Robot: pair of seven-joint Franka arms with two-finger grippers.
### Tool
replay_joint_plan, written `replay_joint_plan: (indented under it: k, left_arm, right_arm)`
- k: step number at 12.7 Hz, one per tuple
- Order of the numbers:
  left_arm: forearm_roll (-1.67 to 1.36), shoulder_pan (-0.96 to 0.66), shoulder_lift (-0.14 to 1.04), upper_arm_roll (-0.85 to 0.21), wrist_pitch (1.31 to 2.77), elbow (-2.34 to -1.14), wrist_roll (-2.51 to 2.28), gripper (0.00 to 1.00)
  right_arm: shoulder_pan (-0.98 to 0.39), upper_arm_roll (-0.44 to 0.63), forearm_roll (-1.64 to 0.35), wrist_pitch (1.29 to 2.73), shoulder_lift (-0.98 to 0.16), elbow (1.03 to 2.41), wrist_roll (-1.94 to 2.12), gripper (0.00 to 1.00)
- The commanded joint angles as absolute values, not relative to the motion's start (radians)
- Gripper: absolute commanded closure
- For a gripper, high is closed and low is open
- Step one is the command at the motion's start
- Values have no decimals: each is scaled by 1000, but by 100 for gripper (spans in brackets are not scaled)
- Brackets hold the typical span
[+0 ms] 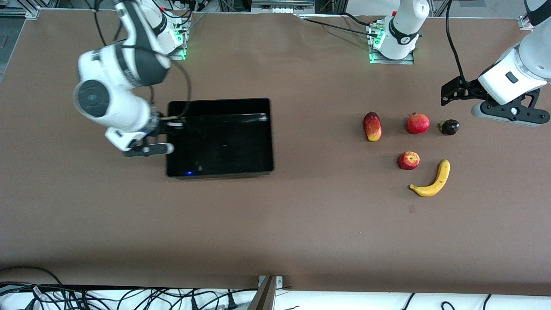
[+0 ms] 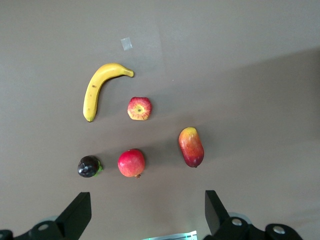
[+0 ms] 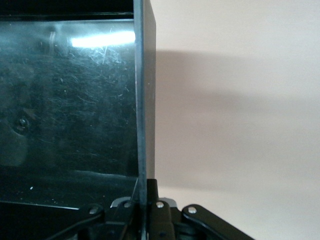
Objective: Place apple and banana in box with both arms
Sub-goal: 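Slide the black box with the right gripper toward the fruit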
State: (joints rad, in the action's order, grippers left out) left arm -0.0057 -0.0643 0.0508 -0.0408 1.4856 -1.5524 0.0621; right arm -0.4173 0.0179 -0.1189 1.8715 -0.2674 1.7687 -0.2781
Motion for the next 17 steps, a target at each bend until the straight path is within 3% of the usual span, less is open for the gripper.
replay_joint_plan:
  k: [1,4,7,17]
  left_arm:
    - [-20,-61,60,-40,1465,-1531,52,0]
    - [-20,-61,60,-40,1465,-1531,52,0]
    - [-20,-61,60,-40,1465,-1528,52,0]
    - [-18,-63,58,-43,1466,-1522,66,0]
  right_arm:
    - [-564,28,-158,1844,-411,1581,-389,100]
    - [-701,28,-155,1861,-561,1435,-556,100]
    - [-768,28,-155,2015,-650,1405,-643,100]
    - [-836,28,-156,2138,-739,1405,-775,100]
